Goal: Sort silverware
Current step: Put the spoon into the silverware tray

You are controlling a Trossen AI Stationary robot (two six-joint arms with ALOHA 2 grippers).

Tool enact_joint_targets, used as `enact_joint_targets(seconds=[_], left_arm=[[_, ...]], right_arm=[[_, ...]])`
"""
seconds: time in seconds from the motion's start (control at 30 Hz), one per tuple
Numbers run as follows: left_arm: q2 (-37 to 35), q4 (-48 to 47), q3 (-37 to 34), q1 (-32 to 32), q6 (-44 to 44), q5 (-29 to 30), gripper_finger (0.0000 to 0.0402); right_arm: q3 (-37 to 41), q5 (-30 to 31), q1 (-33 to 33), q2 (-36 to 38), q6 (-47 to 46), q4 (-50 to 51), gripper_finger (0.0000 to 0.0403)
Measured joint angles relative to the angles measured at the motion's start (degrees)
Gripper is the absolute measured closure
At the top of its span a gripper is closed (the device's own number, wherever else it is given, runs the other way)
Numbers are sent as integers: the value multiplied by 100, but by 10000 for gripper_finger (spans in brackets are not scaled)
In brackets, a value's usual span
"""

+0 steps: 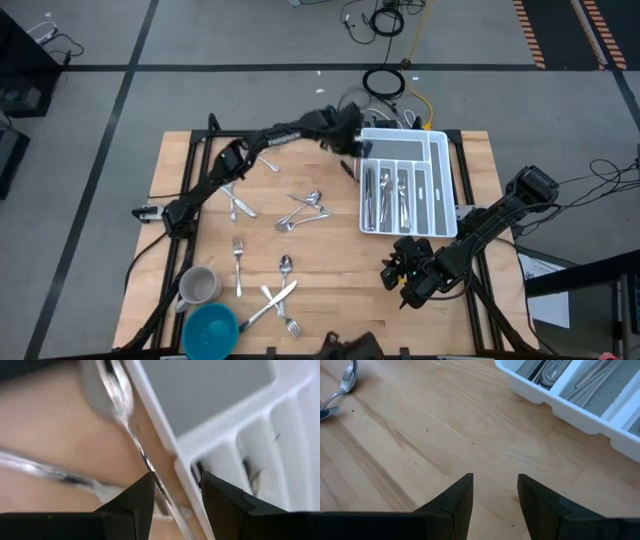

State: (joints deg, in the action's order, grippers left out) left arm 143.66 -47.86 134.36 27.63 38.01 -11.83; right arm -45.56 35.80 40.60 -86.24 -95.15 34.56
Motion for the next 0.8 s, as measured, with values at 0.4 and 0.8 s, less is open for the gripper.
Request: enact_joint_targets(seconds=[0.4, 0.8], left_arm=[[6, -665, 11, -299, 232, 589, 238], [148, -401, -70, -424, 671, 581, 238]], right_arm=[[0, 26, 0, 0, 28, 232, 257], [2, 22, 0, 0, 22, 249, 257]])
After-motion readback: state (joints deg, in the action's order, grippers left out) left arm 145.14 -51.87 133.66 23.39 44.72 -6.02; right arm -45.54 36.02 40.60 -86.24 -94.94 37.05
